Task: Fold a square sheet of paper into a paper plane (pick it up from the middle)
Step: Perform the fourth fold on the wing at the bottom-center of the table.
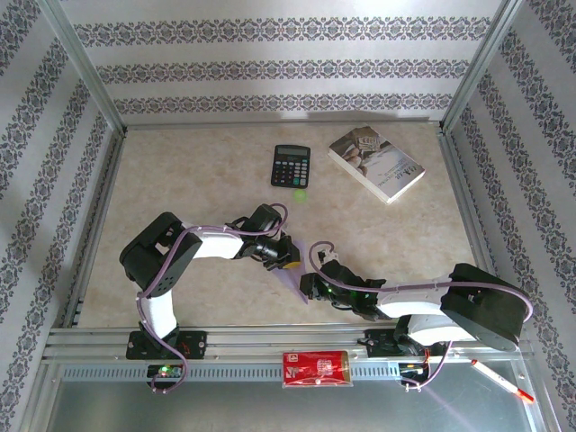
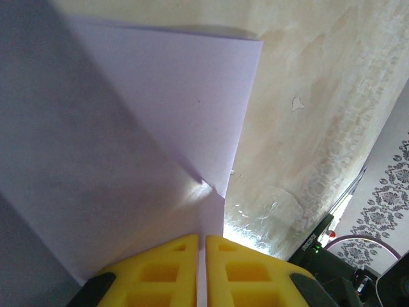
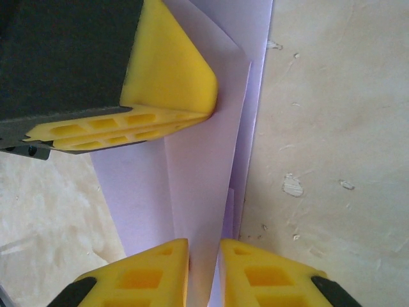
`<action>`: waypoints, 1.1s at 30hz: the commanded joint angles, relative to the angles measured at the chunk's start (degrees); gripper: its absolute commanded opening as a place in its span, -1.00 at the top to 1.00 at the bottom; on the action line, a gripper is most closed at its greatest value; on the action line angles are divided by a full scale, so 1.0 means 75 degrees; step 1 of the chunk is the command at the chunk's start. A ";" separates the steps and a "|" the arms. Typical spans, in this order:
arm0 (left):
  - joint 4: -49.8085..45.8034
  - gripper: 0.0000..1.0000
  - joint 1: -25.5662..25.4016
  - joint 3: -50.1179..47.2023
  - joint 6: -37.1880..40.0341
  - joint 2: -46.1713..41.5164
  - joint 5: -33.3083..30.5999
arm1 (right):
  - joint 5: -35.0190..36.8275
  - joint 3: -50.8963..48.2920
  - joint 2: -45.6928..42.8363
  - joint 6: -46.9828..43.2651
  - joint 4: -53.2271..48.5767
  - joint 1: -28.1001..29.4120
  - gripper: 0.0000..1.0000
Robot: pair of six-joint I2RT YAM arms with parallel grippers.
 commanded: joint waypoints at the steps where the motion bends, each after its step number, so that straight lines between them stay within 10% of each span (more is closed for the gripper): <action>1: 0.0171 0.79 -0.0067 0.0194 0.0238 0.0133 0.0170 | 0.0041 -0.0352 0.0053 0.0122 -0.0788 -0.0089 0.56; 33: 0.0033 0.79 -0.0032 0.0048 0.0506 0.0220 0.0111 | -0.0427 -0.0276 0.0007 -0.0010 -0.0832 -0.0136 0.60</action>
